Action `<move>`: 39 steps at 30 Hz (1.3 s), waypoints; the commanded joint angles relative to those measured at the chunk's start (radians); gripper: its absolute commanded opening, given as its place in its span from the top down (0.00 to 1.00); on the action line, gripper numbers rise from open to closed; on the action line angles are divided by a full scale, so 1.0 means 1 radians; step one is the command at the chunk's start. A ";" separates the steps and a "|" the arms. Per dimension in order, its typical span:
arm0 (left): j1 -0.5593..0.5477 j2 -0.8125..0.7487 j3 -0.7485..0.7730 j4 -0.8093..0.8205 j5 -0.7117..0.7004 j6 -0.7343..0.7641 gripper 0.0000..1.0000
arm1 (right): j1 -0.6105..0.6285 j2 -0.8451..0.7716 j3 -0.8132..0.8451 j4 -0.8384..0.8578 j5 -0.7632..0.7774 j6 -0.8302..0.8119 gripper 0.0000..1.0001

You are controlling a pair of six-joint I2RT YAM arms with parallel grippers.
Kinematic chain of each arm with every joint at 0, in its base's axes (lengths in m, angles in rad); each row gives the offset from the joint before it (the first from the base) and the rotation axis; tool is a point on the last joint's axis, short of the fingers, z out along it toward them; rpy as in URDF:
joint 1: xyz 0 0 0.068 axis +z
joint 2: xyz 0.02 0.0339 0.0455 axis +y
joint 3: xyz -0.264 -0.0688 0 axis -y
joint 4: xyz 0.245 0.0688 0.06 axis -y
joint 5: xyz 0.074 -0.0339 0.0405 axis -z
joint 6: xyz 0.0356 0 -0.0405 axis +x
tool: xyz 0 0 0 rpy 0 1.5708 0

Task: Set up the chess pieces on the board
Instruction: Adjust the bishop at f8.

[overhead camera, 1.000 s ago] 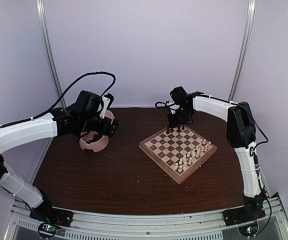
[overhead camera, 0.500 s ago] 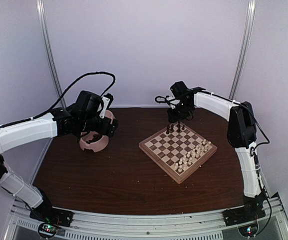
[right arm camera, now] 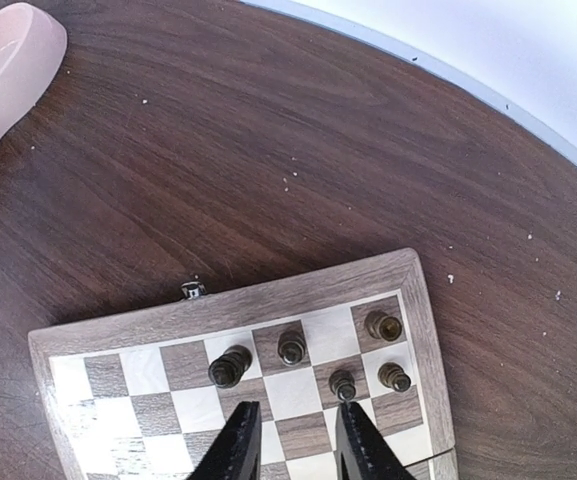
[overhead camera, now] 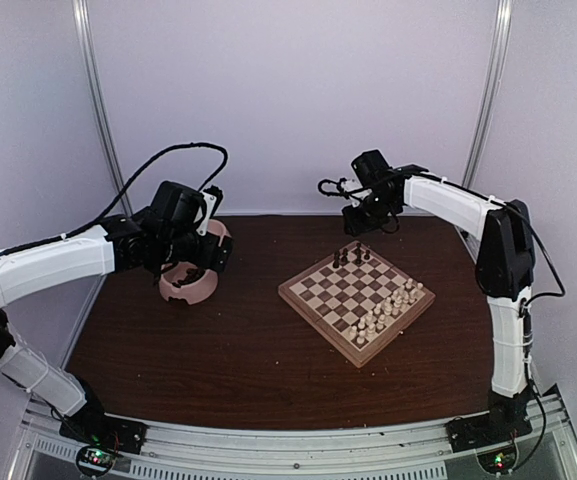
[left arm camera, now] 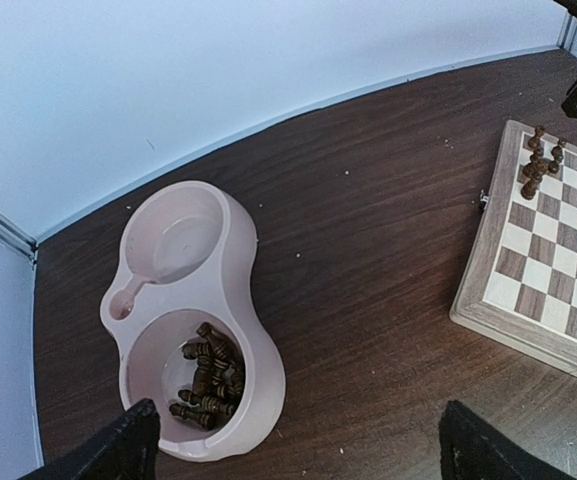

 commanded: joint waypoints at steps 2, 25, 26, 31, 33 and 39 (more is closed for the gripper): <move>0.009 -0.010 0.002 0.001 -0.013 -0.011 0.02 | 0.000 0.001 -0.011 0.018 0.012 0.002 0.72; 0.032 0.016 0.006 0.014 0.021 -0.035 0.02 | -0.004 0.123 0.058 0.011 -0.027 0.013 0.74; 0.032 0.017 0.006 0.013 0.022 -0.035 0.02 | -0.003 0.126 0.060 0.010 -0.026 0.013 0.74; 0.032 0.016 0.007 0.012 0.022 -0.035 0.02 | -0.003 0.145 0.073 0.003 -0.019 0.010 0.76; 0.032 0.017 0.008 0.012 0.021 -0.033 0.02 | -0.003 0.148 0.074 0.002 -0.013 0.008 0.76; 0.034 0.018 0.012 0.011 0.020 -0.029 0.03 | -0.003 0.155 0.075 0.000 -0.007 0.007 0.77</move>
